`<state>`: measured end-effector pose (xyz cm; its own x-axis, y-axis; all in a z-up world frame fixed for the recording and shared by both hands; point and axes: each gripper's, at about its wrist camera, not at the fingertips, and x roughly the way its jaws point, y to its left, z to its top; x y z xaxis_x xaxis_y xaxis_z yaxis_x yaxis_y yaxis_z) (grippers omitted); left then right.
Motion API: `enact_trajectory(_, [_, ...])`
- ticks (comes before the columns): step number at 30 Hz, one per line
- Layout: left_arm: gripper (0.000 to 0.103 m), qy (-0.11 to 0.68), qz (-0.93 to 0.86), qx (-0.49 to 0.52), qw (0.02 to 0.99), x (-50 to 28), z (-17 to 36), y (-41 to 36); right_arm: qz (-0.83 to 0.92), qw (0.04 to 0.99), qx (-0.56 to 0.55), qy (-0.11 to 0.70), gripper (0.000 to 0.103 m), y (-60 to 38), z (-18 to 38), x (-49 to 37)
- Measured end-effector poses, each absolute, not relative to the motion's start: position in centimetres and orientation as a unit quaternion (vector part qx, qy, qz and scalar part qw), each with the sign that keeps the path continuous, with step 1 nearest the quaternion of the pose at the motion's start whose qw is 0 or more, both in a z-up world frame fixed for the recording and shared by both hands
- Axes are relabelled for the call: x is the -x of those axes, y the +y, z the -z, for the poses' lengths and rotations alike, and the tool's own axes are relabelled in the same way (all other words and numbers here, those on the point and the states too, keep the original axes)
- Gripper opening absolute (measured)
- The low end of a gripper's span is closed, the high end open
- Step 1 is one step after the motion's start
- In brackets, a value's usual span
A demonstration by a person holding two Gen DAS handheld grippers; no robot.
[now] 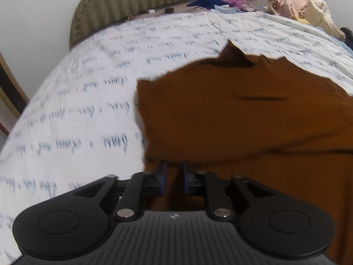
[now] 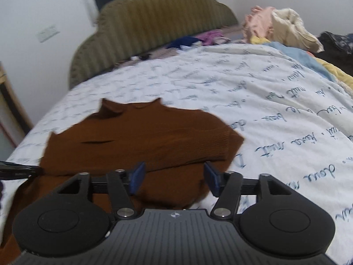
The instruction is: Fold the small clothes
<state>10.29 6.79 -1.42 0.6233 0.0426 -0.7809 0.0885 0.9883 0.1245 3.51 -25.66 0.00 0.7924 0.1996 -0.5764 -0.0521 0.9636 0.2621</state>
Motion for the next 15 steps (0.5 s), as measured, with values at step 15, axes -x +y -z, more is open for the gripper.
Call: enact_trajectory(15, [0.064,0.424,-0.001,-0.059,0.904,-4.4,2.5,6.8,-0.152,0.926,-0.081,0.335,0.093,-19.4,-0.4,2.5])
